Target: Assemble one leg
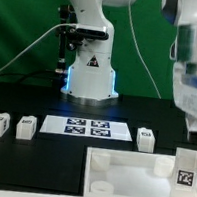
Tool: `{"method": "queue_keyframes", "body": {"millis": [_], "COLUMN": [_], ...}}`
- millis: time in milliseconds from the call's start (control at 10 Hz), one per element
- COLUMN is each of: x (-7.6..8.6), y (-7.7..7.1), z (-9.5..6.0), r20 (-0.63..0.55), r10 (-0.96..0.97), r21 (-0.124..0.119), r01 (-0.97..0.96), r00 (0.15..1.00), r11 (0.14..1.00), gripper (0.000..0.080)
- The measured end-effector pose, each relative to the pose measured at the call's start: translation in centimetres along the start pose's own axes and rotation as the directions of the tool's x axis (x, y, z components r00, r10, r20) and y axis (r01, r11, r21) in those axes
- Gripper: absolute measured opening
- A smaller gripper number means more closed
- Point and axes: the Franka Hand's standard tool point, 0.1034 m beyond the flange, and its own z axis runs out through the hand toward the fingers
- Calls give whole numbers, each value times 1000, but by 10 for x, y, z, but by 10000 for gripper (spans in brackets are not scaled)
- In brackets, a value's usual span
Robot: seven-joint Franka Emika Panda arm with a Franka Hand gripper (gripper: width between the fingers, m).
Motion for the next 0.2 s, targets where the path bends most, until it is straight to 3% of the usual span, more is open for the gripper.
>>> {"method": "queue_keyframes", "body": {"millis": [100,200], "x": [-3,-7], "y": [-2,-1], "z": [-5,-5], "r20": [6,9], "r10": [0,1], "r21": [8,-3], "r01": [0,-1], "r00": [1000,1000], "r11": [1000,1000], "gripper": [649,649]}}
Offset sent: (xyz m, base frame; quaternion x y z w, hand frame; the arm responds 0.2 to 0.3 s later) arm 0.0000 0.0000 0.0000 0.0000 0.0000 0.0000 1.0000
